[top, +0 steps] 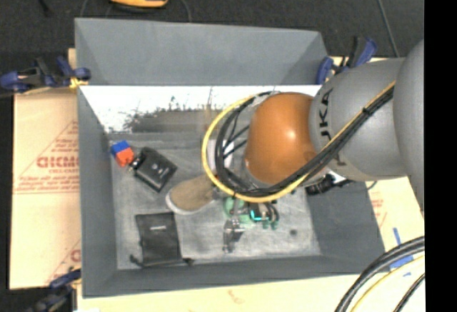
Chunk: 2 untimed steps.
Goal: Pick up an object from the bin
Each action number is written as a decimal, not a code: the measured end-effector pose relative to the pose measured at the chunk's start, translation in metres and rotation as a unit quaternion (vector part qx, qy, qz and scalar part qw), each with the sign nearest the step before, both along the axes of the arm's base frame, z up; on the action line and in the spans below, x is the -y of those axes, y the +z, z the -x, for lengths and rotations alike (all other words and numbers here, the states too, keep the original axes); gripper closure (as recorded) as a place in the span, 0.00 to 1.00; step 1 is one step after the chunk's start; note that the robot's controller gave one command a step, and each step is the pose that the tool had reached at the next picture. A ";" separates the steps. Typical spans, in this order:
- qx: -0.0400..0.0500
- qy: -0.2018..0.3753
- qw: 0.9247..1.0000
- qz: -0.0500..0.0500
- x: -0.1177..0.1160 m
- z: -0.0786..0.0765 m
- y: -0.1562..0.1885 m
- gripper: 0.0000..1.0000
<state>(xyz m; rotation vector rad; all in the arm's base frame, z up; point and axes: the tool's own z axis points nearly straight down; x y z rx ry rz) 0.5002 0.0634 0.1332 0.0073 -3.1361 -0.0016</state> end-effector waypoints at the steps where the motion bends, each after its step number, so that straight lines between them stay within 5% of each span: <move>1: 0.004 -0.001 1.000 0.000 0.000 -0.002 0.004 0.00; 2: 0.004 0.023 1.000 0.000 0.048 -0.032 0.007 0.00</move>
Offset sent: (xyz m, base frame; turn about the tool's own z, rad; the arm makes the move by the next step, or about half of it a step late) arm 0.0461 -0.0758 0.0082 -0.0582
